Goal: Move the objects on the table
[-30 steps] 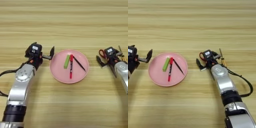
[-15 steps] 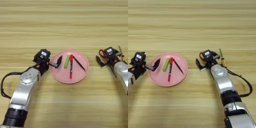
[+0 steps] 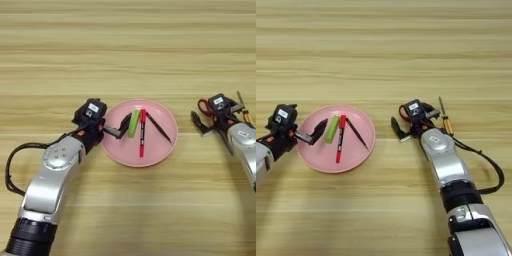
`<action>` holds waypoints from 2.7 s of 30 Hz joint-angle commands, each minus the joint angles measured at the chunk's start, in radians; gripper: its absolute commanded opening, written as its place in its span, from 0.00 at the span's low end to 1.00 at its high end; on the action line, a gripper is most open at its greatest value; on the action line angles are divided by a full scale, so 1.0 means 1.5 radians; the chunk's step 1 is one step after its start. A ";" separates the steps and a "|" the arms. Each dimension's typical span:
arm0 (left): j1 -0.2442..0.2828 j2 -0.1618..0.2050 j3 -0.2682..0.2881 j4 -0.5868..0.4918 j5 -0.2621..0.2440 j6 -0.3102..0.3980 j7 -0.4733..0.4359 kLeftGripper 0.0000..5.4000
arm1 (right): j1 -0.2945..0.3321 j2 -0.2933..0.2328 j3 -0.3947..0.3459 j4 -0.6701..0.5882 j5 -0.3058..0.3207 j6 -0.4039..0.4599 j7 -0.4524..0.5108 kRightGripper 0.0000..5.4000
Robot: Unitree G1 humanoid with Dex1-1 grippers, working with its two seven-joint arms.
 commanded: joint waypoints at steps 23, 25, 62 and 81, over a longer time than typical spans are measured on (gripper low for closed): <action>-0.035 -0.011 -0.026 0.088 0.004 0.011 -0.017 1.00 | 0.006 0.004 0.004 -0.006 -0.005 0.012 0.000 0.99; -0.035 -0.011 -0.028 0.085 0.005 0.012 -0.017 1.00 | 0.007 0.004 0.004 -0.008 -0.004 0.013 0.001 0.99; -0.054 0.007 -0.048 0.137 0.049 0.011 -0.004 1.00 | 0.011 0.007 0.002 -0.020 0.001 0.021 0.004 0.99; -0.080 0.011 -0.066 0.166 0.085 0.001 -0.015 1.00 | 0.008 0.014 0.002 -0.025 0.001 0.027 0.002 0.99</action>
